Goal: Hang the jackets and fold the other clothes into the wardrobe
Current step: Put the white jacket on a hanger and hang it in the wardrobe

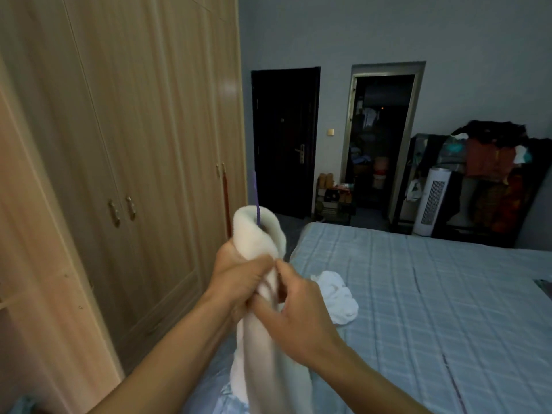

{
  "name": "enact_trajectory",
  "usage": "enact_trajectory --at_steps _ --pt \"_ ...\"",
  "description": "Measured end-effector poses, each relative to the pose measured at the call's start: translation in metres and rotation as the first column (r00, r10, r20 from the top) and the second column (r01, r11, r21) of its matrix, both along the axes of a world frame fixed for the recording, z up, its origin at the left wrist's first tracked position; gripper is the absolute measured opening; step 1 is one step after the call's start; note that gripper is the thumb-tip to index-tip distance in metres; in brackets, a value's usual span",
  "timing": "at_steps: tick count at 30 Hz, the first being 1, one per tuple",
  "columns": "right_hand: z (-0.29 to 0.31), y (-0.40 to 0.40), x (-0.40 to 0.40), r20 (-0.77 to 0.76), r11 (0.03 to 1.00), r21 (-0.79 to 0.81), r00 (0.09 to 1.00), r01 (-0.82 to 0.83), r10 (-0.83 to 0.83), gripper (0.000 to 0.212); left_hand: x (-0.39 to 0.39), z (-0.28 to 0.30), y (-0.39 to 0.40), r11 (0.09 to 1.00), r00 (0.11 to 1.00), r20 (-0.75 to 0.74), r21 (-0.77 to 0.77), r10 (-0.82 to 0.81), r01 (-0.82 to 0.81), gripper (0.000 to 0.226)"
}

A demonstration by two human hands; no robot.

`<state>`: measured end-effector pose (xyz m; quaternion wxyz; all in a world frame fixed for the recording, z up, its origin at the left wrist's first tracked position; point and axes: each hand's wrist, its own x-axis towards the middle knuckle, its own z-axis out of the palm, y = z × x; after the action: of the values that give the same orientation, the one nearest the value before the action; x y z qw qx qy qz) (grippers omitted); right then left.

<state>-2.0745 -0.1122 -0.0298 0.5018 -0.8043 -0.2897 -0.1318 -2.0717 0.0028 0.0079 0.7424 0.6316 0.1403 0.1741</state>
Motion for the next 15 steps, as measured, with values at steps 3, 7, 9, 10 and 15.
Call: enact_trajectory --at_steps 3,7,9,10,15 --pt "0.000 -0.001 -0.005 -0.169 0.969 0.022 0.954 -0.246 0.246 0.030 -0.004 0.000 0.010 1.000 1.000 -0.025 0.026 0.010 -0.009 0.018" --pt "-0.002 -0.023 0.010 -0.107 0.984 0.089 0.980 -0.156 0.165 0.021 -0.011 -0.004 0.032 0.983 0.995 -0.047 0.159 -0.090 0.096 0.029" --pt "-0.003 -0.039 0.024 0.027 0.995 0.102 1.000 0.005 -0.008 0.017 -0.016 -0.003 0.044 0.955 0.988 -0.049 0.254 -0.146 0.154 0.035" --pt "-0.004 -0.047 0.031 0.077 0.991 0.111 0.993 0.076 -0.084 0.022 -0.017 -0.002 0.049 0.938 0.987 -0.041 0.307 -0.157 0.162 0.037" --pt "-0.028 -0.070 0.072 0.142 0.971 -0.048 0.964 0.235 -0.226 0.045 -0.022 0.006 0.065 0.856 0.979 0.028 0.491 -0.204 0.164 0.041"
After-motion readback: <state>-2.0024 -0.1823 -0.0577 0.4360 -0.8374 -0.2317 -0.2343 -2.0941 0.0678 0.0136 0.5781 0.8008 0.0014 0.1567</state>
